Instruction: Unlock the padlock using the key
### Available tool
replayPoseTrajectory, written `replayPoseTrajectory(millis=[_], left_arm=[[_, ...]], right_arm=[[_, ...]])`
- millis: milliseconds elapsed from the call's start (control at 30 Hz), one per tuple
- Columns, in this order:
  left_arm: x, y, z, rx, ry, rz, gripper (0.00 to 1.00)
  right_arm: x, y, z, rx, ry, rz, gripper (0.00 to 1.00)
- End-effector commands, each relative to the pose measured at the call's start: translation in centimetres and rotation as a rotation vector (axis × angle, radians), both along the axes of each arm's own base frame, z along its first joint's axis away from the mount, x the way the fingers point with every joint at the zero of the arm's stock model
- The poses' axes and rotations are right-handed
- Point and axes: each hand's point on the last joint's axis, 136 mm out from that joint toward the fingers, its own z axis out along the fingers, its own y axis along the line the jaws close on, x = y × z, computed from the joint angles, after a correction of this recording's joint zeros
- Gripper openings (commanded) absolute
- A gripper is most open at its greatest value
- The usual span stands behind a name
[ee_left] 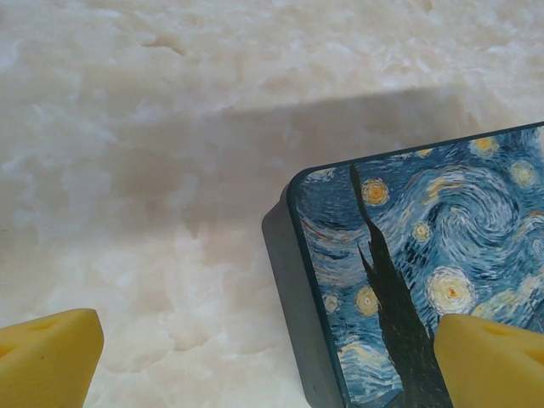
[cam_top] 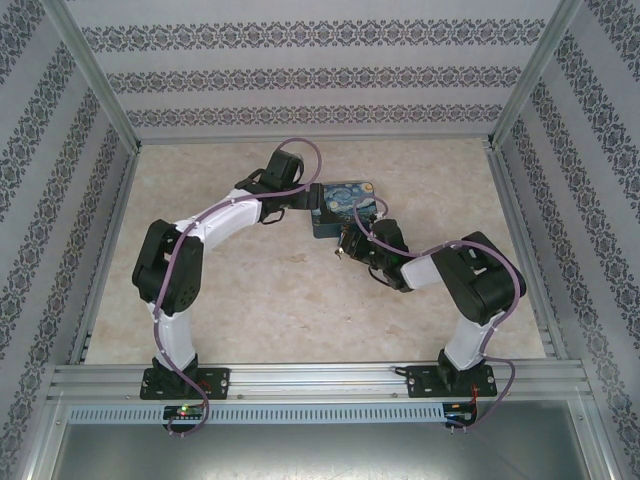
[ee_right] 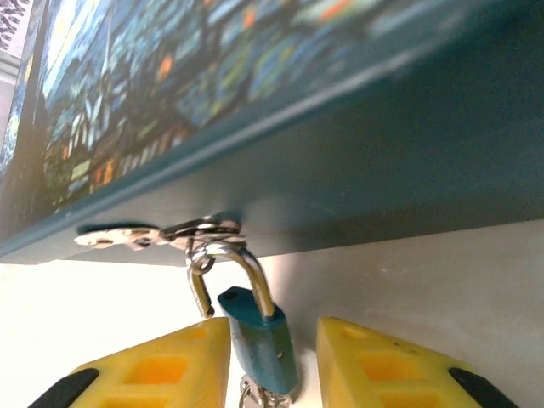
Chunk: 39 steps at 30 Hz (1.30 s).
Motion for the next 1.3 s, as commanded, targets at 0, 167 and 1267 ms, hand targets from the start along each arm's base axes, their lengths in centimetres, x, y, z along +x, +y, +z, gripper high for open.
replayPoseTrajectory(millis=[0, 167, 1267], left_arm=[[0.4, 0.4, 0.6, 0.003, 0.009, 0.011, 1.0], [0.4, 0.3, 0.6, -0.006, 0.017, 0.02, 1.0], [-3.1, -2.2, -5.0, 0.129, 0.163, -0.061, 1.0]], right_arm=[[-0.6, 1.1, -0.7, -0.027, 0.018, 0.053, 0.32], [-0.5, 1.2, -1.1, -0.043, 0.033, 0.05, 0.27], [-0.9, -2.8, -0.4, 0.147, 0.045, -0.117, 0.0]])
